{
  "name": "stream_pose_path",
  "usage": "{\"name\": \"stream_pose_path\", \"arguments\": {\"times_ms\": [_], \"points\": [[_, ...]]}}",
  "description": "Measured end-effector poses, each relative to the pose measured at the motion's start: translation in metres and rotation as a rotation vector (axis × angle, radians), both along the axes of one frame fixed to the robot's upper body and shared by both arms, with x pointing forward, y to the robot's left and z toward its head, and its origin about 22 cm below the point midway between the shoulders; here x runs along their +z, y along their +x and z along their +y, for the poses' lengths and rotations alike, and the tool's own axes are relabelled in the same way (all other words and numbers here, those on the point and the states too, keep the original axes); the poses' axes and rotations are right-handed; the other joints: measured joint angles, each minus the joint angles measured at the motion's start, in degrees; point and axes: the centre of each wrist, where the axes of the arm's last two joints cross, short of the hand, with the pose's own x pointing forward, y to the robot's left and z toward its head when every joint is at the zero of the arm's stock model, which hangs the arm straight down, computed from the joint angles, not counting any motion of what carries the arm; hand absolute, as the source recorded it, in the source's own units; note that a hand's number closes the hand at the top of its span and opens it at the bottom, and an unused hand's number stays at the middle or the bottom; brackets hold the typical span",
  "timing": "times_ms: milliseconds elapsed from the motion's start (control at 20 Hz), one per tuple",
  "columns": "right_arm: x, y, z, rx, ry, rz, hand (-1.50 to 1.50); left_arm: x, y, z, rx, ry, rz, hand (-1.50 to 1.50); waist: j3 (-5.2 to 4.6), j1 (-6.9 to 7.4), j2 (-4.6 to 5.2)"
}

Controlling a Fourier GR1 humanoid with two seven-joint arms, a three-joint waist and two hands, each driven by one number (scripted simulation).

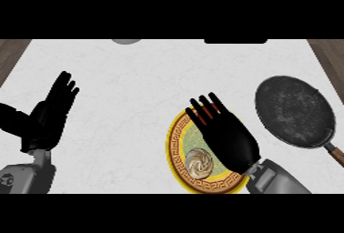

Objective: Pick the bell pepper from the plate and place it in the pan

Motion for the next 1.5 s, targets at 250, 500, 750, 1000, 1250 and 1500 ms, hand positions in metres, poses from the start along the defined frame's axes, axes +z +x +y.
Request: {"name": "stream_pose_path", "arguments": {"times_ms": [250, 500, 750, 1000, 1250, 1500], "points": [[-0.013, 0.007, 0.011, -0.048, -0.026, -0.006, -1.50, 0.001, 0.001, -0.003, -0.003, -0.002, -0.002, 0.00, 0.00, 0.04, 0.02], [-0.023, 0.029, 0.022, -0.088, -0.034, -0.015, -1.50, 0.001, -0.001, -0.005, -0.003, -0.008, -0.005, 0.00, 0.02, 0.18, 0.06], [-0.035, 0.041, 0.026, -0.091, -0.033, 0.003, -1.50, 0.002, 0.001, -0.008, -0.002, -0.003, -0.003, 0.00, 0.01, 0.15, 0.05], [-0.045, 0.052, 0.024, -0.108, -0.054, 0.023, -1.50, 0.001, 0.000, -0.009, -0.002, -0.004, -0.006, 0.00, 0.01, 0.11, 0.05], [-0.059, 0.066, 0.018, -0.099, -0.041, 0.028, -1.50, 0.001, 0.003, -0.004, 0.002, -0.001, -0.005, 0.00, 0.01, 0.13, 0.08], [-0.066, 0.079, 0.020, -0.086, -0.018, 0.044, -1.50, -0.004, -0.001, -0.008, -0.001, 0.001, -0.003, 0.00, 0.01, 0.18, 0.08]]}}
